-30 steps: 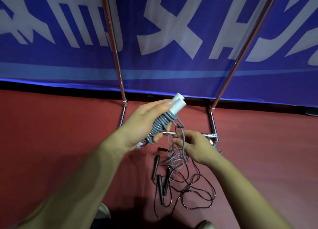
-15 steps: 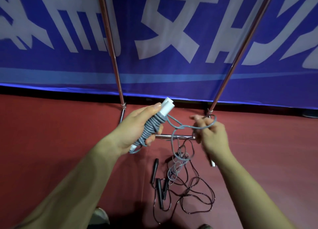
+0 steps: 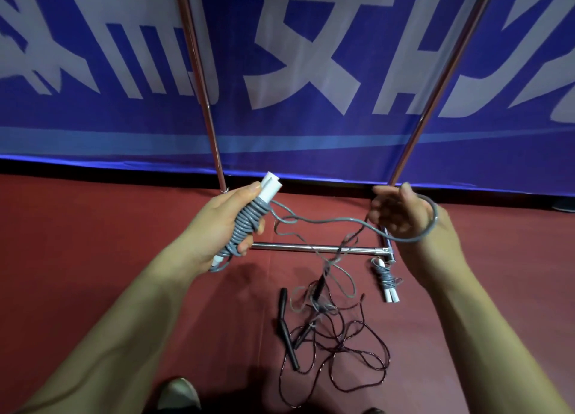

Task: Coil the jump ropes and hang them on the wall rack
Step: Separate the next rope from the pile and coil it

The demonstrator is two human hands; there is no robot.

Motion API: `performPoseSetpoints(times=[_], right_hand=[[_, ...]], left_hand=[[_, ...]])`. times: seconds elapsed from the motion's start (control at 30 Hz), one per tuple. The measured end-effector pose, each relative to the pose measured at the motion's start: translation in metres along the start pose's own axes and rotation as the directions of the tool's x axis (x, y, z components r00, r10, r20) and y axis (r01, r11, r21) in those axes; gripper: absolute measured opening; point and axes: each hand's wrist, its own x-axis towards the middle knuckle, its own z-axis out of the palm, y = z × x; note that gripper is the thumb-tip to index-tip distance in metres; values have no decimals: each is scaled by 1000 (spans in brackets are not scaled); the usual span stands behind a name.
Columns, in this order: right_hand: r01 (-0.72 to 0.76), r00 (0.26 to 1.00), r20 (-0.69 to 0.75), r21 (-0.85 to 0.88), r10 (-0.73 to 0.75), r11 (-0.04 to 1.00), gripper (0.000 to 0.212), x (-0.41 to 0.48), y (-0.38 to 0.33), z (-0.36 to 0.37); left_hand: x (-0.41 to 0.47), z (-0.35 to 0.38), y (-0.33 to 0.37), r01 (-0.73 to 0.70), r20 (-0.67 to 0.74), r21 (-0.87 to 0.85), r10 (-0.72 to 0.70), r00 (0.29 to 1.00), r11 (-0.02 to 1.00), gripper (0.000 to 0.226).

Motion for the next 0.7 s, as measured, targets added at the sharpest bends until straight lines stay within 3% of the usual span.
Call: performPoseSetpoints(times=[0.2,0.37,0.43,0.53,0.6,0.7], right_hand=[[90,996,34,-375,-83,923,37,-10,4,0],[96,990,-69,-329,-125,939,32,-8,10,-5],[120,988,-70,-204,-137,971,37,-5,12,-7],[61,993,-87,-168,-76,984,41,-5,11,-10],[60,998,-33,8,-59,998,45,-2,15,-8],[-17,1000,-9,59,17,998,51,-3,18,-5]], left_hand=[[1,1,1,-12,-22,-39,11,1000,999,56],[2,-2,3,-58,-49,-101,53,997,993,55],[2,-4,3,-65,-58,-102,59,997,993,52],[0,-3,4,-62,-49,-92,58,997,994,52],[1,-3,3,-57,-38,-80,55,998,995,56],[-1,0,0,-48,-31,-85,45,999,995,61]])
